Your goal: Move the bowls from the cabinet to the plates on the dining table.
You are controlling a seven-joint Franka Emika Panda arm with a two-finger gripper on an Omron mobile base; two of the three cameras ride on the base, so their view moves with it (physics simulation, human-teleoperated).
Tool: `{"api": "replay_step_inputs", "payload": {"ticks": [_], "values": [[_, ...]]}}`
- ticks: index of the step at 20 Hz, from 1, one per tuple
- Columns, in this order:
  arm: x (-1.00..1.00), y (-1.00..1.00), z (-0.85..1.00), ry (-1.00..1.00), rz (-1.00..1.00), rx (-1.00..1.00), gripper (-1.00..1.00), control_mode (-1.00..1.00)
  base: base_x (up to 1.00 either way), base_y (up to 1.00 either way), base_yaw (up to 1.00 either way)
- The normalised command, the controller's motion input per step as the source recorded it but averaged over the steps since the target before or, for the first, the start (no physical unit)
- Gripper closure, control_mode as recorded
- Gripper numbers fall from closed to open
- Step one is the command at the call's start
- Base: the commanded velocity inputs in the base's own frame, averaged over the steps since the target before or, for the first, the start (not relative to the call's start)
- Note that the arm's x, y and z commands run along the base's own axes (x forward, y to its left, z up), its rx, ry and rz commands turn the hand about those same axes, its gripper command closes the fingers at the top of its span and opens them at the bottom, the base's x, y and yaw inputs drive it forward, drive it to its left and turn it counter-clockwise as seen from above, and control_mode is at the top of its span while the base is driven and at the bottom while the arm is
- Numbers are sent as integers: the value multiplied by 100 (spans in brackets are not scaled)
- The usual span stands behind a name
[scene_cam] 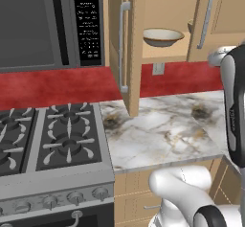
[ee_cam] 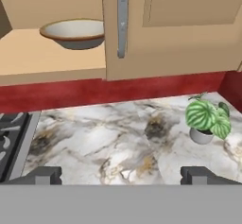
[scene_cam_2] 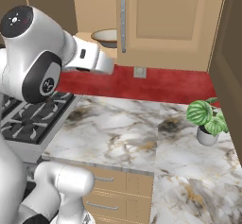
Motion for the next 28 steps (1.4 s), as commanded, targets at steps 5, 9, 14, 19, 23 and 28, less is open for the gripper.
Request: {"api": "replay_step_inputs", "payload": {"ticks": [5, 9, 14, 19, 23, 28], "values": [[12, -1, 22, -3, 0, -3, -100, -100, 0, 0, 0], [19, -11, 13, -1, 0, -2, -100, -100, 0, 0, 0], [8, -13, 6, -2, 0, 0, -100, -100, 0, 0, 0], [5, -11, 5, -6, 1, 0, -100, -100, 0, 0, 0], [0, 0, 9, -11, 2, 0, -100, -100, 0, 0, 0], [8, 0, 1, -15, 3, -2, -100, -100, 0, 0, 0]]}}
